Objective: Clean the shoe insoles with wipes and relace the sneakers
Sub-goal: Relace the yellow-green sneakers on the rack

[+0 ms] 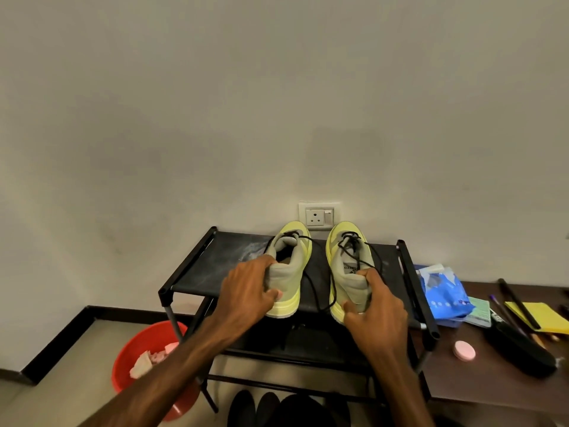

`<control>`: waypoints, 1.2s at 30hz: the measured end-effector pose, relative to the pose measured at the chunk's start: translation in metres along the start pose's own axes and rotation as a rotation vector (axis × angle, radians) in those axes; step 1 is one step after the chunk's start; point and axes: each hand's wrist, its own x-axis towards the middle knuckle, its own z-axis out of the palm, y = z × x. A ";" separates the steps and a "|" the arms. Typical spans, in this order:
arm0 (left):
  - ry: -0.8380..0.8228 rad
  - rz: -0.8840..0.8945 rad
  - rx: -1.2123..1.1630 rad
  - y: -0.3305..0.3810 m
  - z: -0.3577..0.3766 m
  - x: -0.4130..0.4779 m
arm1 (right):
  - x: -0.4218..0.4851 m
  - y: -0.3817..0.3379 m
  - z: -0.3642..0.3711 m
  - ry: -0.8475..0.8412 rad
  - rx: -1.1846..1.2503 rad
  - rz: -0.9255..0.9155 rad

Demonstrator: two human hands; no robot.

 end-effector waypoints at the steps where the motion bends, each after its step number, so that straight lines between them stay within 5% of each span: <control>1: 0.010 -0.008 0.007 -0.002 -0.001 -0.001 | -0.001 0.001 0.001 0.006 -0.001 -0.008; 17: 0.122 0.132 0.180 0.052 0.020 -0.044 | -0.032 0.024 0.019 0.133 0.251 -0.087; 23: 0.066 0.288 0.068 0.080 0.012 -0.059 | -0.052 0.030 0.008 0.091 0.215 -0.084; 36: 0.052 0.279 -0.124 0.103 -0.024 -0.083 | -0.075 0.029 -0.035 0.019 0.146 0.030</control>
